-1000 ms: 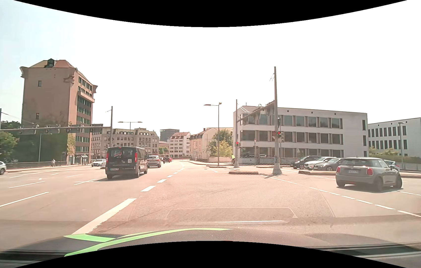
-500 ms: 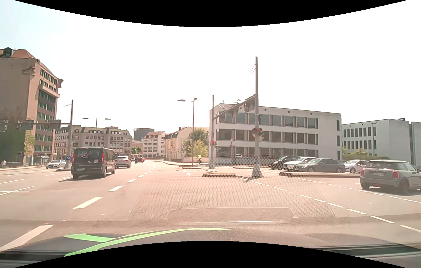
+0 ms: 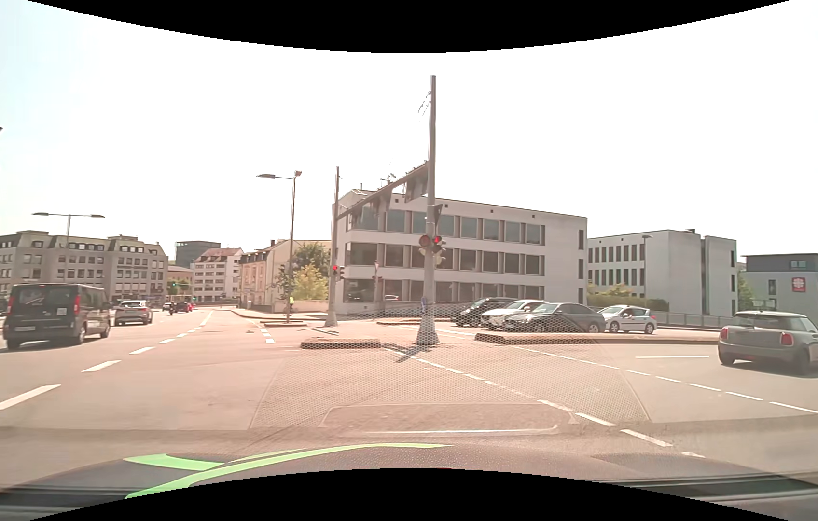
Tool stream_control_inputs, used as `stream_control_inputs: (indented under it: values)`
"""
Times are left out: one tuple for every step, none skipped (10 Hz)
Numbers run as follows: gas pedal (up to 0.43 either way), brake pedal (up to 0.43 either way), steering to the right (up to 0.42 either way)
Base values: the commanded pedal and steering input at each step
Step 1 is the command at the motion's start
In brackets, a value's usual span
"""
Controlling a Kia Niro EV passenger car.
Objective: Follow the waypoints while adhering to traffic rules and regulations
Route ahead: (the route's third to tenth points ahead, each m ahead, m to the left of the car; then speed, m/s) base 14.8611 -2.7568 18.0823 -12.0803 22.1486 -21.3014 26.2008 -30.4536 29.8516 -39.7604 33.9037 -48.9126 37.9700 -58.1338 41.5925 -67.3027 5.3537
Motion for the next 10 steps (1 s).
stream_control_inputs:
  values:
    - [0.118,0.0,0.327]
    - [0.118,0.0,0.327]
    - [0.118,0.0,0.327]
    - [0.118,0.0,0.329]
    - [0.118,0.0,0.334]
    - [0.118,0.0,0.338]
    - [0.118,0.0,0.339]
    - [0.118,0.0,0.338]
    - [0.118,0.0,0.337]
    - [0.13,0.0,0.334]
